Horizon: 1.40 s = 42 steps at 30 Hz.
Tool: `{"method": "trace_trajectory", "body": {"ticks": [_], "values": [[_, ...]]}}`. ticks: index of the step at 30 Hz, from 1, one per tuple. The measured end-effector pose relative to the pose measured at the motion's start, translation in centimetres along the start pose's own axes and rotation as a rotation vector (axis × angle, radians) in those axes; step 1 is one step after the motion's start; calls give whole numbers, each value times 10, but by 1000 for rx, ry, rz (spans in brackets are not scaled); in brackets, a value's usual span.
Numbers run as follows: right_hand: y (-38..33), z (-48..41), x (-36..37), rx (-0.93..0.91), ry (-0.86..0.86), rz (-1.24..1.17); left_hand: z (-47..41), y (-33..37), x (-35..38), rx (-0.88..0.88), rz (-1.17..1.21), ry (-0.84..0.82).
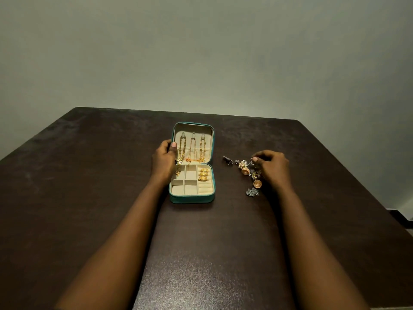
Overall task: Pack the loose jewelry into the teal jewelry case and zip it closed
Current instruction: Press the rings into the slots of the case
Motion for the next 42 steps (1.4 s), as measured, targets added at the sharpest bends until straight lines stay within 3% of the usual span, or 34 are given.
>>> {"method": "trace_trajectory", "body": {"ticks": [8, 16, 25, 37, 42], "values": [[2, 1, -1, 28, -11, -161, -1, 0, 0, -5, 3, -6], [-18, 6, 0, -192, -10, 105, -2, -1, 1, -4, 7, -12], [-8, 3, -14, -26, 79, -393, -3, -2, 0, -10, 27, -2], [-26, 22, 11, 125, -206, -920, -3, -2, 1, -19, 23, -16], [-43, 34, 20, 118, -307, -969, -1, 1, 2, -14, 19, -20]]}}
Point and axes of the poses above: each hand's wrist, its own z-axis away from the middle knuckle, its own x-axis out of the palm, y = z × x, the point moved 7 cm from there along -z, towards the middle knuckle, and after that the axes turned 14 degrees about z, right-handed, at the moved point
